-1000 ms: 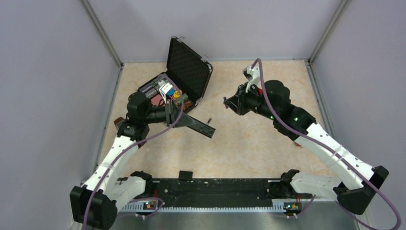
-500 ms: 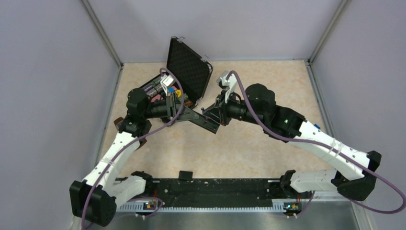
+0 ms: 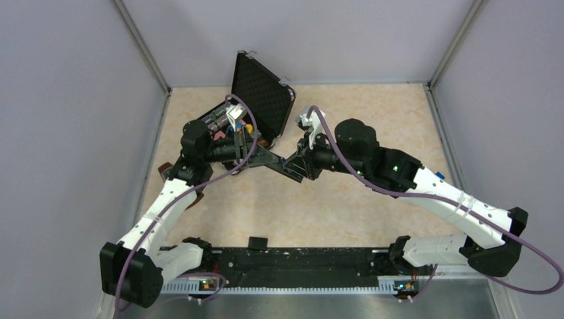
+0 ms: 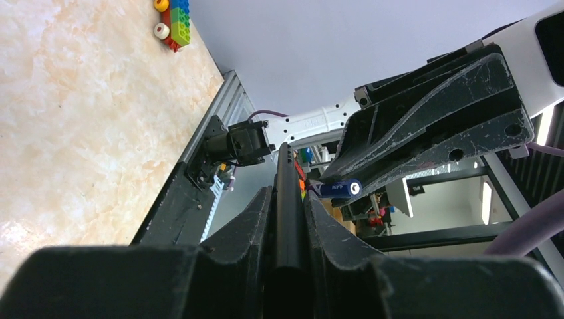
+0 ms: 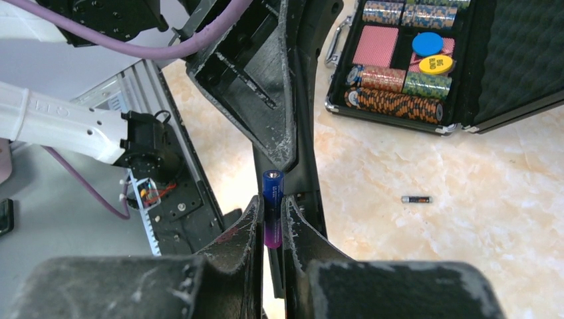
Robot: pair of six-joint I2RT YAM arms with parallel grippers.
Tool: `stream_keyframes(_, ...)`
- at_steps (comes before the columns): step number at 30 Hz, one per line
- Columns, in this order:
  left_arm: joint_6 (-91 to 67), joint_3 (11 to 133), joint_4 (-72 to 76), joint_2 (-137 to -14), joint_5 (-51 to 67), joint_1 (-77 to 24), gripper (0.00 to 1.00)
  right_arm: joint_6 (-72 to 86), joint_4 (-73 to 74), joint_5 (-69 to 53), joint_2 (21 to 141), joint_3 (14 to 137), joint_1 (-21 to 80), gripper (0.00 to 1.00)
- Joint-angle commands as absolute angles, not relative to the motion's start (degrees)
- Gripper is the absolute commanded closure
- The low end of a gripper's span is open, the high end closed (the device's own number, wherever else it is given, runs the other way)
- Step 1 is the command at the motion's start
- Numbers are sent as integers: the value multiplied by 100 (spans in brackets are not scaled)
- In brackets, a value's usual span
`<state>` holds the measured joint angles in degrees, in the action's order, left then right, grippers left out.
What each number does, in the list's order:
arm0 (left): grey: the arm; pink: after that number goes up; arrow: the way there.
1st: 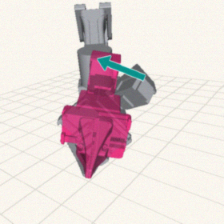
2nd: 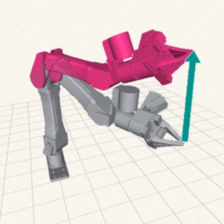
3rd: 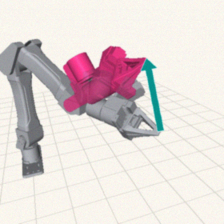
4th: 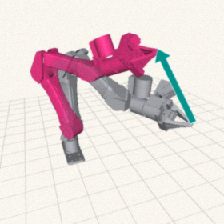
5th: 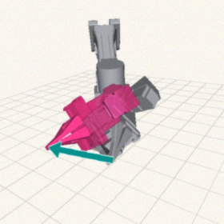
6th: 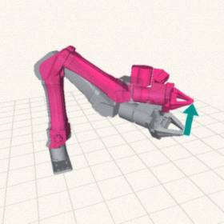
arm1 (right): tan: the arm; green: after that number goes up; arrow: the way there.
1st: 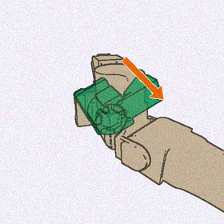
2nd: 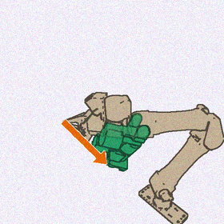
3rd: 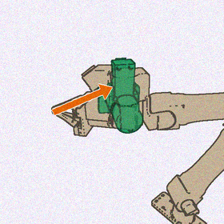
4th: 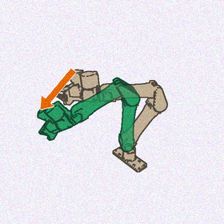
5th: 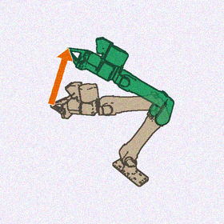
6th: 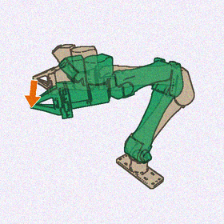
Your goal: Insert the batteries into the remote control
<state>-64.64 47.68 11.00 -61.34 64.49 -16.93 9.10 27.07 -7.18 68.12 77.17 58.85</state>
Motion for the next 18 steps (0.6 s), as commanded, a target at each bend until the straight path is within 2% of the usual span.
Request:
stream_keyframes(1, -6480, 4960, 1341, -6117, 6499, -1701, 100, 690, 2825, -921, 6802, 7936, 5967, 92)
stream_keyframes(10, -6599, 4878, 1512, -6071, 6703, -1699, 100, 272, 2807, -824, 6782, 7762, 5967, 92)
stream_keyframes(18, -6728, 4862, 1740, -6068, 6669, -1701, 100, 31, 2772, -1246, 6690, 7494, 5962, 85)
